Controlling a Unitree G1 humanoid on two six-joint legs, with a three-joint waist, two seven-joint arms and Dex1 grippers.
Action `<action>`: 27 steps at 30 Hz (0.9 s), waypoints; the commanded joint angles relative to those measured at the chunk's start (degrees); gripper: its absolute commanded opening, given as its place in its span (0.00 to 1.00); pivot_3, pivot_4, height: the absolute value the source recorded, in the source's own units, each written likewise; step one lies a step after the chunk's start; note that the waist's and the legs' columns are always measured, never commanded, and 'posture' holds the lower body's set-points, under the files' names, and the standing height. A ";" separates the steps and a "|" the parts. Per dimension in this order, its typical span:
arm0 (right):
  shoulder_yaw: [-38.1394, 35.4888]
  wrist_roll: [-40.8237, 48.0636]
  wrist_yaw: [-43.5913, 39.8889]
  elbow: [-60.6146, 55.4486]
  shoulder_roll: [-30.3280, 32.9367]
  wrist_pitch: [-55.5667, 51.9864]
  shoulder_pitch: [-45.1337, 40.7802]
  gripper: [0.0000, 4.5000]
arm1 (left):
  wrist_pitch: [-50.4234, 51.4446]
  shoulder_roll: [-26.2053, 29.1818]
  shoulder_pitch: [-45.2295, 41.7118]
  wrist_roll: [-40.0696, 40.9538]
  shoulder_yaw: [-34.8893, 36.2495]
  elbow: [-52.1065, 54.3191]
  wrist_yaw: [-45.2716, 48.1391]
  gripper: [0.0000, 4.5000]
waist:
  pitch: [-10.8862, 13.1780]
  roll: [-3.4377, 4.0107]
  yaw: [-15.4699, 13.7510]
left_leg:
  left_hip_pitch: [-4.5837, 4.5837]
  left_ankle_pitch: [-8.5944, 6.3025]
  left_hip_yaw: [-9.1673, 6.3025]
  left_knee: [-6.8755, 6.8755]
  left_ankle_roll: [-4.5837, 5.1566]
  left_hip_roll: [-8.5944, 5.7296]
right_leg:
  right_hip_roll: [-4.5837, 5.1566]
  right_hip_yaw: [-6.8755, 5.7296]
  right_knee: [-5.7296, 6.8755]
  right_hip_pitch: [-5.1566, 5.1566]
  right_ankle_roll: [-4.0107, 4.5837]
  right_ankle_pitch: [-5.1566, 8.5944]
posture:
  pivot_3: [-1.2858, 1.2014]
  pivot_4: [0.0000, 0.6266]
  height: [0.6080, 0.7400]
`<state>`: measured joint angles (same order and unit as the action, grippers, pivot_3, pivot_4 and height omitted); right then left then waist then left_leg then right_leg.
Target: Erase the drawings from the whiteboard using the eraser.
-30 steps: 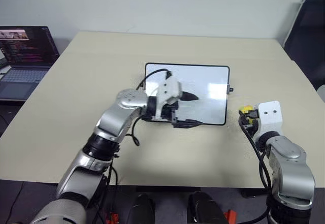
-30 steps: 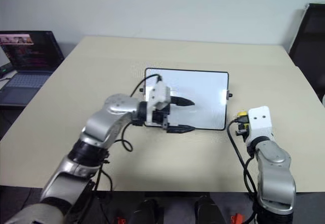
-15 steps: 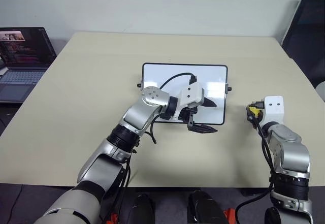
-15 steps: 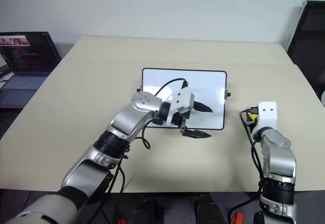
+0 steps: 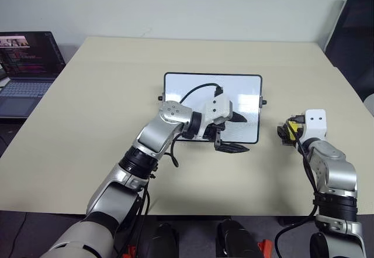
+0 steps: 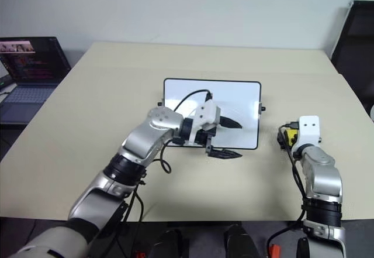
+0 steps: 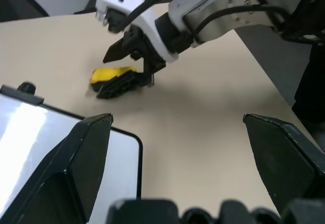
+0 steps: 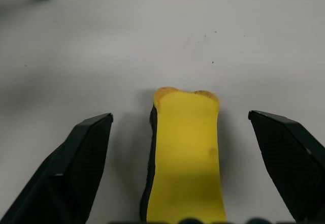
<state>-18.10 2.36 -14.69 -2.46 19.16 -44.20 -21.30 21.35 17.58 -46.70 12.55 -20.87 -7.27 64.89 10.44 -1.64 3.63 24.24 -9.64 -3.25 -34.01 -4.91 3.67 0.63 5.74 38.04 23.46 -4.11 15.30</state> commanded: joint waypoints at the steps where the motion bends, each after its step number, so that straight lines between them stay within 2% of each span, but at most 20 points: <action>1: -0.36 3.91 -1.11 -13.91 0.34 0.86 1.04 0.99 | 2.12 1.74 2.96 1.60 7.01 5.24 -5.90 1.00 | 0.11 0.21 0.22 | 0.00 0.00 0.00 0.01 0.00 0.00 | 0.00 0.01 0.01 0.00 0.00 0.00 | 0.52 0.24 1.00; 6: 2.79 9.06 -1.33 -30.92 -3.55 -3.29 9.64 0.99 | 8.75 2.41 12.92 5.81 19.76 14.85 -18.53 1.00 | 0.11 0.25 0.29 | -0.02 -0.01 -0.14 0.06 0.00 0.06 | -0.08 -0.08 0.03 0.00 0.01 0.03 | 0.52 0.24 1.00; 8: 4.50 8.23 0.56 -34.54 -5.45 -2.04 13.73 0.99 | 12.28 2.14 18.19 7.93 24.77 19.41 -23.33 1.00 | 0.11 0.26 0.25 | -0.01 -0.01 -0.15 0.05 0.00 0.06 | -0.06 -0.09 0.02 -0.03 0.01 0.05 | 0.52 0.24 1.00; 10: 7.20 4.43 3.62 -35.52 -6.94 2.95 19.01 0.99 | 13.52 1.49 24.22 8.42 29.30 23.92 -28.55 1.00 | 0.11 0.26 0.14 | -0.01 -0.01 -0.13 0.02 -0.01 0.05 | -0.02 -0.08 0.02 -0.03 0.00 0.04 | 0.52 0.24 1.00; 12: 8.63 1.71 5.81 -33.67 -9.06 13.01 24.03 0.99 | 11.71 -0.45 29.08 7.39 32.65 26.96 -34.40 1.00 | 0.11 0.24 -0.22 | -0.03 -0.01 -0.10 0.01 -0.01 0.03 | 0.03 -0.08 -0.01 -0.06 0.00 0.04 | 0.52 0.24 1.00; 15: 7.75 3.22 7.12 -30.27 -13.58 22.39 29.23 0.99 | 7.86 -2.64 34.41 4.10 34.71 28.07 -41.25 1.00 | 0.09 0.18 -0.79 | -0.07 0.00 -0.08 -0.14 -0.03 0.01 | 0.05 -0.08 -0.03 -0.13 0.28 0.11 | 0.52 0.24 1.00; 18: 4.65 4.06 9.88 -24.79 -16.90 30.29 29.59 0.99 | 2.74 -2.96 39.70 0.85 35.19 27.47 -44.58 1.00 | -0.01 0.03 -0.52 | -0.35 0.00 0.00 -0.20 -0.04 0.02 | 0.06 0.02 -0.05 -0.34 0.35 0.09 | 0.52 0.24 1.00; 23: 1.46 6.24 7.40 -18.49 -13.83 35.51 28.49 0.99 | 0.35 -4.36 42.21 -1.37 32.33 28.56 -48.39 1.00 | -0.03 0.00 -0.58 | -0.33 0.00 0.20 -0.29 -0.04 -0.03 | 0.17 0.14 -0.13 -0.30 0.39 0.04 | 0.52 0.24 1.00; 27: 3.27 6.20 6.11 -19.25 -12.66 36.01 30.69 0.99 | -1.39 -3.96 43.04 -2.13 31.99 28.98 -49.26 1.00 | -0.06 -0.03 -0.53 | -0.33 0.00 0.20 -0.30 -0.03 -0.05 | 0.17 0.14 -0.08 -0.30 0.39 0.04 | 0.52 0.24 1.00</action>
<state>-15.27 7.99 -8.05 -19.79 6.21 -9.55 8.57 22.32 13.23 -3.83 11.18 11.05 18.52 16.34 10.38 -1.67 3.10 23.91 -9.64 -3.06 -34.28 -4.94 3.64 0.79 5.88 37.97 23.16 -3.73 15.34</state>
